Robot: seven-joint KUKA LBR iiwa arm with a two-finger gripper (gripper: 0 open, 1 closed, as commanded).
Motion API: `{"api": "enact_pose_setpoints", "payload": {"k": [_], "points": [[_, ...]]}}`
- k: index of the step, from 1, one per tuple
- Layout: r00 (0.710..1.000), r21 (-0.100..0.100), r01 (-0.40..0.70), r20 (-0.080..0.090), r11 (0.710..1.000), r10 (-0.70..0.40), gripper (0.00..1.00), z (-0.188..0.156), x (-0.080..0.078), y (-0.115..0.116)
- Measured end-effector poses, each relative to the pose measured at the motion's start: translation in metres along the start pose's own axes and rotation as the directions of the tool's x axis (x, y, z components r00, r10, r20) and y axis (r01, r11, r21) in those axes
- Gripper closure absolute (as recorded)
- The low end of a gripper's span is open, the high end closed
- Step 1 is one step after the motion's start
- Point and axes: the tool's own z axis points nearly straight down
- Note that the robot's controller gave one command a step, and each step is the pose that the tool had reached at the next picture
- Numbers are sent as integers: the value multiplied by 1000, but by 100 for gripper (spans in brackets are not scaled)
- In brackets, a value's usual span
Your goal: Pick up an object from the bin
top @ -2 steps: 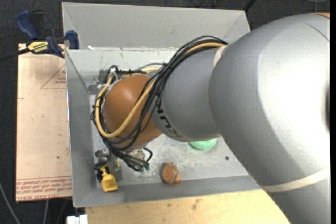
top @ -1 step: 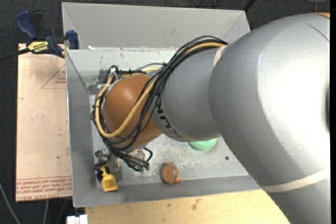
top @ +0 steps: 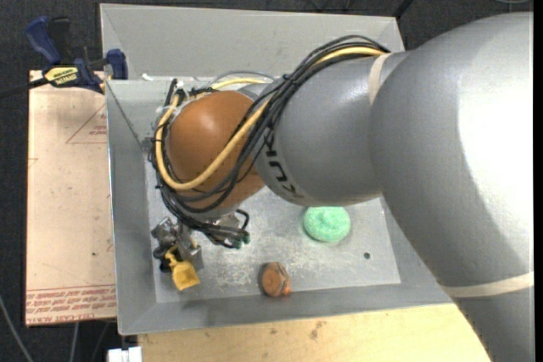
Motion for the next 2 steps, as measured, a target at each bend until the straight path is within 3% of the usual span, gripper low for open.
{"api": "enact_pose_setpoints", "payload": {"k": [1,2], "points": [[1000,0,-16,0,1000,16,100,-57,14,-15],[984,0,-178,2,984,178,100,-125,3,-21]]}}
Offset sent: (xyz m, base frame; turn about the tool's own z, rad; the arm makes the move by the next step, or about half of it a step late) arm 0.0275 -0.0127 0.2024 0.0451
